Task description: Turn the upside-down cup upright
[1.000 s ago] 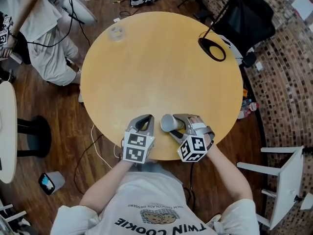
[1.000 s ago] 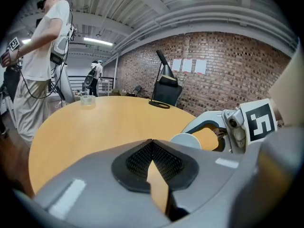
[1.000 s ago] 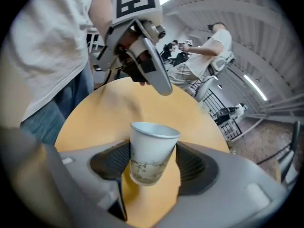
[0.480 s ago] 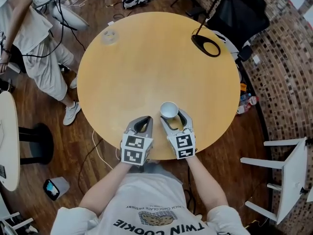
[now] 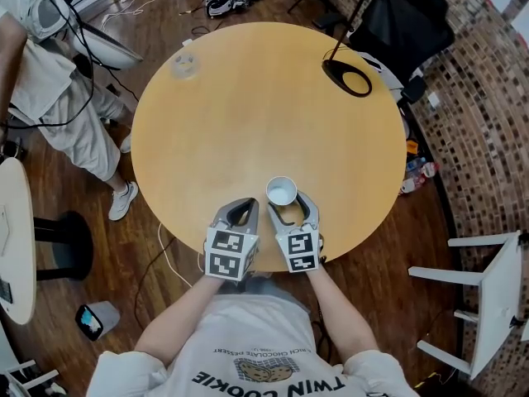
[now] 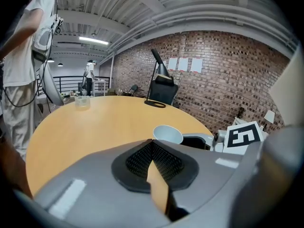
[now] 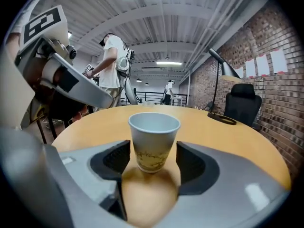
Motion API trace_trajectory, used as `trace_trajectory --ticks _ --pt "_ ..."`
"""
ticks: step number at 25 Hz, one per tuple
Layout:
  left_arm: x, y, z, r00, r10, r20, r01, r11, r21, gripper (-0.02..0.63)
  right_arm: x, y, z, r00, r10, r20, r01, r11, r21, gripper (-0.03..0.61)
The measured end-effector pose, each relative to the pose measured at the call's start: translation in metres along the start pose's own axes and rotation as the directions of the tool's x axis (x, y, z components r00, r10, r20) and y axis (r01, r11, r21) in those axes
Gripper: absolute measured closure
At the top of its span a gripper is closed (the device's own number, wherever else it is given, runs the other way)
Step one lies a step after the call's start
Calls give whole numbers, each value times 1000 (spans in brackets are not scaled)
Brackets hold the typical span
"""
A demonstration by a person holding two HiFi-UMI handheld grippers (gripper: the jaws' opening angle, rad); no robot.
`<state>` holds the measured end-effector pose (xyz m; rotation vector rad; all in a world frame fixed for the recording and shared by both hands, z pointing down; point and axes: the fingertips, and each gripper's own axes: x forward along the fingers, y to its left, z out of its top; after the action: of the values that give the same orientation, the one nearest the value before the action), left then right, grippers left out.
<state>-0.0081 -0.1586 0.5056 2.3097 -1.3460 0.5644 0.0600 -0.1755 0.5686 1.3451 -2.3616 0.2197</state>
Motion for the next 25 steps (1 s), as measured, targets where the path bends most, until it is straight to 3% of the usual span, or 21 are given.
trace_trajectory --ticks 10,17,22,25 --pt "-1 -8 -1 1000 3 16 -2 1000 -29 611 -23 3 6 1000 11 -19 -9 997 82 278" --pt "-23 -17 -10 999 -26 33 27 999 -24 611 -51 16 10 998 -32 -60 43 981 190 278" --pt "-54 -21 -23 997 -58 58 59 998 -16 611 -72 43 3 996 -32 -82 51 968 246 285" --pt "-87 -20 -44 995 -75 64 76 997 -15 611 -90 75 -2 995 -44 -89 65 967 248 323"
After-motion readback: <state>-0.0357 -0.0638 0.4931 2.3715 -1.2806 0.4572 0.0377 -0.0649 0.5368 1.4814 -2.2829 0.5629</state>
